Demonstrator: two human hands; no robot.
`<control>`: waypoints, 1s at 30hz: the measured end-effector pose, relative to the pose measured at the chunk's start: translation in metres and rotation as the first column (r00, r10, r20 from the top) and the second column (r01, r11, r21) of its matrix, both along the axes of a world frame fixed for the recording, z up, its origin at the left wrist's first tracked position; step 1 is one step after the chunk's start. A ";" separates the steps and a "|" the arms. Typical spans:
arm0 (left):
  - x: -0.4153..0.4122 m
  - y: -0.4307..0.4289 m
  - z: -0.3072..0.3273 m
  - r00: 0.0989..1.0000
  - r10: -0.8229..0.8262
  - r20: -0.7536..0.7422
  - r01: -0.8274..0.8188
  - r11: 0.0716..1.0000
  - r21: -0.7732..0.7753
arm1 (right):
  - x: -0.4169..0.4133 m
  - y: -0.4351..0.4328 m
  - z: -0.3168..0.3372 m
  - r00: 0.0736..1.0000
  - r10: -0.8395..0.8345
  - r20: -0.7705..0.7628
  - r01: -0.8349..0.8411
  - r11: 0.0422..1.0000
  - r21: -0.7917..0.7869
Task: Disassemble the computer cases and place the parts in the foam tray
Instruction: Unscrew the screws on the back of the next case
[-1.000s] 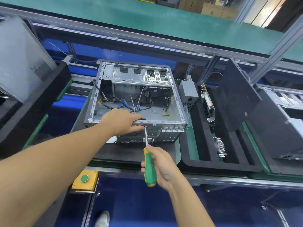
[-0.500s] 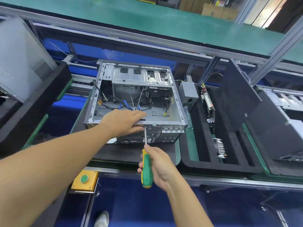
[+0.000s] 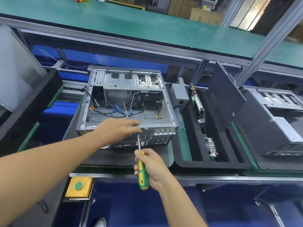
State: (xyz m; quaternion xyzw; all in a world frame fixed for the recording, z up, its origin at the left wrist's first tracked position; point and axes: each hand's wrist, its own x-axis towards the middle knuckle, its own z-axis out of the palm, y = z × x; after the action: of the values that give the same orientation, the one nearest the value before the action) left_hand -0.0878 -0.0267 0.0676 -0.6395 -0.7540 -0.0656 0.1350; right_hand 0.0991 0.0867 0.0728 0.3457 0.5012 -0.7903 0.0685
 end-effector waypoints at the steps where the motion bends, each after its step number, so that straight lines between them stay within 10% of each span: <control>1: 0.002 0.002 0.002 1.000 0.000 0.001 0.000 1.000 0.021 | -0.001 0.000 0.001 1.000 -0.002 0.001 0.002 0.999 -0.041; 5: 0.007 0.005 0.008 0.999 0.016 0.035 -0.019 0.996 0.090 | -0.001 0.003 0.008 0.999 0.047 0.015 -0.044 0.979 -0.197; 15: 0.021 0.015 0.019 0.979 0.053 0.199 -0.095 0.973 0.208 | 0.015 0.019 0.000 0.979 0.202 -0.023 -0.192 0.955 0.226; 30: 0.055 0.044 0.060 0.793 -0.083 0.603 -0.047 0.979 0.197 | -0.022 0.039 0.022 0.949 -0.178 -0.259 0.224 0.962 0.158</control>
State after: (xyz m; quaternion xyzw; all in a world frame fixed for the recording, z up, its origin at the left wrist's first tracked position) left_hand -0.0330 0.0170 0.1274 -0.5748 -0.7404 -0.3448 -0.0510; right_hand 0.0767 0.1260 0.0943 0.3011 0.5390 -0.7794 -0.1067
